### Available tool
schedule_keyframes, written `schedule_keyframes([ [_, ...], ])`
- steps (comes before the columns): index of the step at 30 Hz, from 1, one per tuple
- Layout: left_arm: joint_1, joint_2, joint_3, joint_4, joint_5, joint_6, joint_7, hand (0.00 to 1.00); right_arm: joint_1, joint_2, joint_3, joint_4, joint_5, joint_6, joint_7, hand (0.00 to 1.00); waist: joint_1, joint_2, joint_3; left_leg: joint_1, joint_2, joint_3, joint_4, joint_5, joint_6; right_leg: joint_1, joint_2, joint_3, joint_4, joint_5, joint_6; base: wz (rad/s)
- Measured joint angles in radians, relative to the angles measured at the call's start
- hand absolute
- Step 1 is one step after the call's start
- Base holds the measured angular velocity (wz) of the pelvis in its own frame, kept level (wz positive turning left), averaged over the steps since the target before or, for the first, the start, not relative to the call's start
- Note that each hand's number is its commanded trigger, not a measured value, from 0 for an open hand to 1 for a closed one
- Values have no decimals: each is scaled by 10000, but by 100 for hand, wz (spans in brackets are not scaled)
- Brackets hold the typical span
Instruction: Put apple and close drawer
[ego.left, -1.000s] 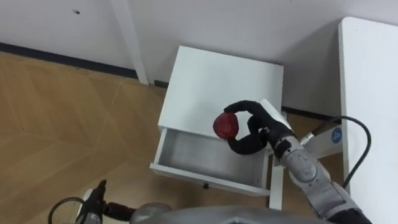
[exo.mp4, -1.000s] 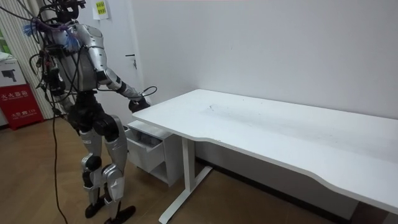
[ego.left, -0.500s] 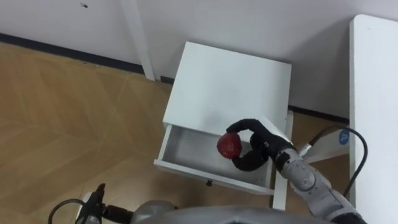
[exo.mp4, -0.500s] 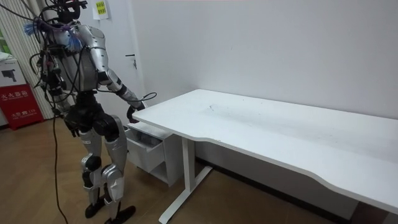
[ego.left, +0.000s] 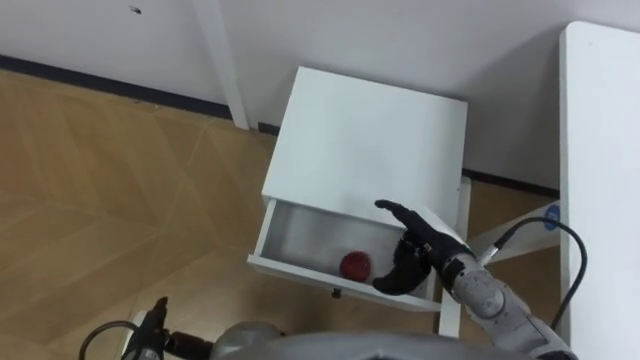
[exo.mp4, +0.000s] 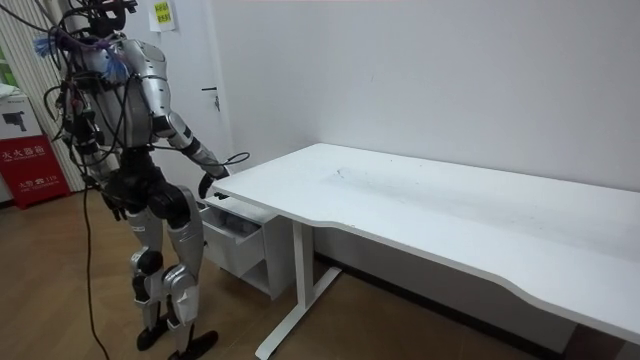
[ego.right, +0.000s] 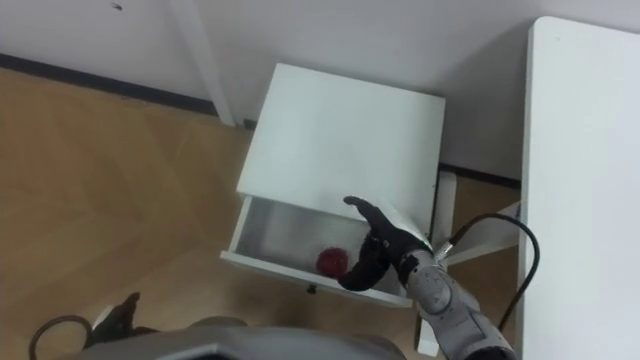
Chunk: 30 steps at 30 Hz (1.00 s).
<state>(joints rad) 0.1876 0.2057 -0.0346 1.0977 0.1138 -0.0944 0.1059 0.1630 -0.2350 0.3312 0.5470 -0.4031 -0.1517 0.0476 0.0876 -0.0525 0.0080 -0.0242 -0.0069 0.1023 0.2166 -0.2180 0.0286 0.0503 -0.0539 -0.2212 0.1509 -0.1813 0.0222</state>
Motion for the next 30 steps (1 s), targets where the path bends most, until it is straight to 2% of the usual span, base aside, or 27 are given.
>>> schedule_keyframes([
  [13, 12, -34, -8, 8, -20, 12, -10, 0, 185, 47, -60, 706, 283, 3, 104, 0, -14, -24, -36, -19, 0, -2, 146, -1, 4, 57, -11, 7, 44, 0, 0, 0],
  [15, -39, -41, -6, -7, -73, 11, -15, 0, 186, 52, -173, 1025, 781, -3, 81, 0, -35, -18, -37, -10, 1, -1, 142, -2, 7, 39, -17, 16, 58, 0, 0, 0],
  [18, 32, -79, 41, 13, -249, -20, -18, 0, 248, 166, -983, 1708, 1407, -39, -195, 0, -119, 43, -21, -10, 6, 48, 233, -17, 31, -29, -82, -28, 361, -16, 25, 0],
  [19, 1, -132, 144, -1, -239, -21, -18, 0, 239, 190, -1396, 2054, 1665, 4, -327, 0, -208, 107, -32, -47, 5, 85, 378, -63, 96, -236, -205, -10, 842, -83, 125, 0],
  [20, 18, -200, 301, 34, -237, -32, -24, 0, 307, 198, -1869, 2313, 2001, 5, -539, 0, -302, 227, -30, -78, -14, 144, 397, -102, 163, -727, -362, 22, 1888, -213, 272, 0],
  [21, -27, -235, 444, 236, -221, -78, -24, 0, 412, 184, -2419, 2498, 2258, -13, -819, 0, -390, 322, -13, -79, -90, 225, 402, -157, 279, -1553, -603, 42, 3697, -264, 350, 0],
  [22, -60, -225, 537, 316, -237, -87, -21, 0, 447, 172, -2612, 2648, 2456, -32, -982, 0, -466, 306, -14, -61, -185, 316, 458, -191, 364, -2068, -834, 134, 4792, -207, 320, 15],
  [23, -67, -183, 730, 494, -207, -103, -6, 0, 596, 119, -2921, 2854, 2720, -42, -1284, 0, -611, 258, -26, -65, -428, 398, 828, -309, 585, -3063, -1278, 485, 6725, 343, 313, 15],
  [24, -82, -193, 755, 695, -52, -112, 10, 0, 685, 4, -3220, 3208, 2824, -120, -1540, 0, -656, 455, -39, -111, -349, 413, 1310, -532, 772, -4048, -1340, 933, 8191, 1706, 364, 0],
  [25, -48, -183, 757, 782, 48, -146, 10, 0, 624, -65, -3269, 3455, 2809, -123, -1654, 0, -604, 603, -104, -171, -299, 478, 1459, -584, 848, -4554, -1322, 1145, 8726, 2533, 403, -28],
  [26, -119, -89, 843, 965, 133, -161, 14, 0, 446, -102, -3462, 3892, 2846, -177, -1742, 0, -653, 805, -86, -252, -236, 594, 1757, -721, 1013, -5450, -1282, 1461, 10180, 3261, 215, -21],
  [27, -99, 37, 903, 1155, 92, -99, 38, 0, 450, -118, -3527, 4108, 3001, -238, -1790, 0, -794, 872, -12, -414, -239, 552, 2067, -818, 1140, -6280, -1307, 1568, 12331, 2476, 165, 0],
  [28, -53, 84, 897, 1134, 60, -47, 45, 0, 428, -139, -3507, 4235, 3160, -232, -1781, 0, -842, 910, 11, -499, -218, 501, 2148, -842, 1170, -6526, -1279, 1557, 13083, 2106, 153, 32],
  [29, 1, 83, 899, 1013, 59, 74, 59, 0, 587, -171, -3505, 4361, 3552, -187, -1795, 0, -939, 1083, 9, -532, -170, 402, 2166, -894, 1214, -6645, -1189, 1424, 13593, 1659, 171, 32],
  [30, -26, 81, 897, 947, 65, 110, 59, 0, 633, -170, -3506, 4461, 3716, -146, -1793, 0, -1009, 1126, 40, -543, -163, 382, 2179, -916, 1252, -6566, -1183, 1357, 13417, 1502, 195, 32],
])
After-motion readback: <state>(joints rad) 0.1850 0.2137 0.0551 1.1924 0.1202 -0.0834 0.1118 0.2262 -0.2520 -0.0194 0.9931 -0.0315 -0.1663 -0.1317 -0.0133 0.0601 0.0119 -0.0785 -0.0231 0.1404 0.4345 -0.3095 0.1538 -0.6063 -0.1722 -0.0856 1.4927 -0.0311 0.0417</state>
